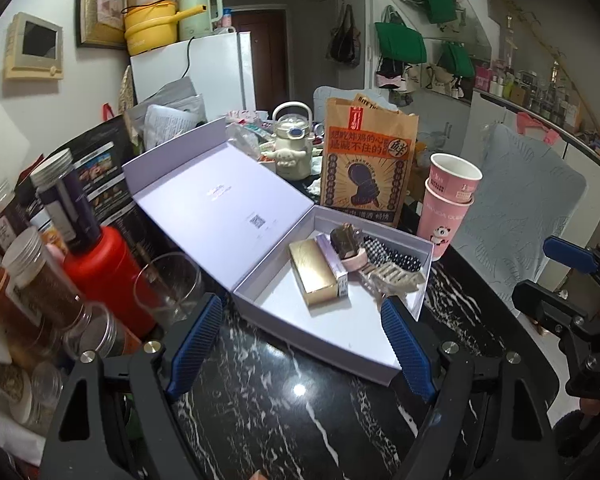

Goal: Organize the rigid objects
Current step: 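Open both tools and withdraw them from the lavender box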

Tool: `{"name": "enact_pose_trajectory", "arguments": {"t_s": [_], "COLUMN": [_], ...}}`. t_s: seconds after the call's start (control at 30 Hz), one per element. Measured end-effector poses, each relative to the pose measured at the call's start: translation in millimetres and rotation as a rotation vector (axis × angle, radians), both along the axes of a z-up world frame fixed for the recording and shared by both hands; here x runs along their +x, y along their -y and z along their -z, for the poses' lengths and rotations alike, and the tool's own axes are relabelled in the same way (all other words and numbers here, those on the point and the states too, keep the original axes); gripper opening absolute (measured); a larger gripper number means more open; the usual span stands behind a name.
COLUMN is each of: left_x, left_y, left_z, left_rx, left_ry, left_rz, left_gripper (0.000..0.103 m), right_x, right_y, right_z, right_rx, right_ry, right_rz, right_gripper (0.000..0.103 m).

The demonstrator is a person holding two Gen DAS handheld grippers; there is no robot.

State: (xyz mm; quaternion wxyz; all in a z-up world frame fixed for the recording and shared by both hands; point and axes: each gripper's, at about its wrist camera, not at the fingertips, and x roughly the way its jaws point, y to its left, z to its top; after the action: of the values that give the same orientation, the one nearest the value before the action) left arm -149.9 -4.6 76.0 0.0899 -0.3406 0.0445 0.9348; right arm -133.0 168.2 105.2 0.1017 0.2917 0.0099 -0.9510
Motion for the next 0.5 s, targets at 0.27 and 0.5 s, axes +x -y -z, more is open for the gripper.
{"name": "enact_pose_trajectory", "arguments": {"t_s": [0.27,0.5], "left_x": [14,17], "left_y": [4,6], "left_z": [12,19], "left_rx": [-0.012,-0.005], "left_ry": [0.02,0.036], "left_rz": [-0.023,-0.033], "left_gripper": [0.082,0.082], "right_x": [12,16], "right_y": [3,3], "right_z": [15,25], "right_rx": [-0.018,-0.027], "right_ry": [0.047,0.076], "right_rz": [0.029,0.056], "right_gripper": [0.087,0.087]}}
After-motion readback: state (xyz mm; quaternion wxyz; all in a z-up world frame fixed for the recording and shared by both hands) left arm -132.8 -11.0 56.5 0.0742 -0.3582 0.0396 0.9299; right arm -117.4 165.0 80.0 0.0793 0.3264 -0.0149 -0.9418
